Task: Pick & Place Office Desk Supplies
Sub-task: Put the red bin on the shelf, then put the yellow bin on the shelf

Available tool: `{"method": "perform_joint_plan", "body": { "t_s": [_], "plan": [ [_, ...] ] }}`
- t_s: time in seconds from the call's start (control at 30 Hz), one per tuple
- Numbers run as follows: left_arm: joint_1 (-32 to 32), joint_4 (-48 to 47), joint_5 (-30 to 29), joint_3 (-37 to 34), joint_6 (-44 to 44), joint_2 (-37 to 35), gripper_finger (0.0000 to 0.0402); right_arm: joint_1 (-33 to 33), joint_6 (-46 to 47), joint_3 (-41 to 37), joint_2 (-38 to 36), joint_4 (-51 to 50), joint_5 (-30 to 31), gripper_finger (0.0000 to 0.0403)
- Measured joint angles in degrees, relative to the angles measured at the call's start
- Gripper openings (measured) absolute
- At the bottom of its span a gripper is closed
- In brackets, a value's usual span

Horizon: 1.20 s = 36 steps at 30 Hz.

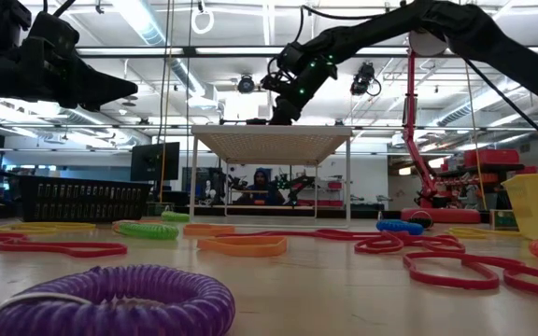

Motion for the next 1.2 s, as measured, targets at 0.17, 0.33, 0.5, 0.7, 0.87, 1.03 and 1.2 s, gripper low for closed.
{"method": "perform_joint_plan", "body": {
  "t_s": [0.17, 0.33, 0.5, 0.7, 0.87, 1.03, 1.2],
  "plan": [
    [0.00, 0.01, 0.02, 0.00, 0.02, -0.02, 0.0050, 0.74, 0.79, 0.00, 0.07, 1.22, 0.60, 0.0030],
    [0.02, 0.02, 0.00, 0.00, 0.00, -0.02, 0.0050, 1.27, 1.03, 0.02, 0.07, 1.48, 2.94, 0.0039],
    [0.01, 0.00, 0.01, 0.02, 0.01, -0.02, 0.0050, 1.41, 1.02, 0.00, 0.15, 1.36, 3.62, 0.0067],
    [0.00, 0.02, 0.02, 0.02, 0.02, -0.02, 0.0050, 1.63, 1.95, 0.00, 0.15, 2.88, 7.38, 0.0106],
    [0.00, 0.01, 0.01, 0.01, 0.01, -0.01, 0.0050, 2.88, 3.13, 0.02, -0.15, 5.44, 12.84, 0.0145],
    [0.00, 0.00, 0.02, 0.00, 0.00, 0.00, 0.0050, 6.25, 3.29, 0.10, -2.84, 4.96, 18.50, 0.0164],
    [0.00, 0.01, 0.00, 0.02, 0.02, 0.00, 0.0050, 9.89, 8.78, 0.17, -6.67, -0.09, 23.15, 0.0117]
  ]
}}
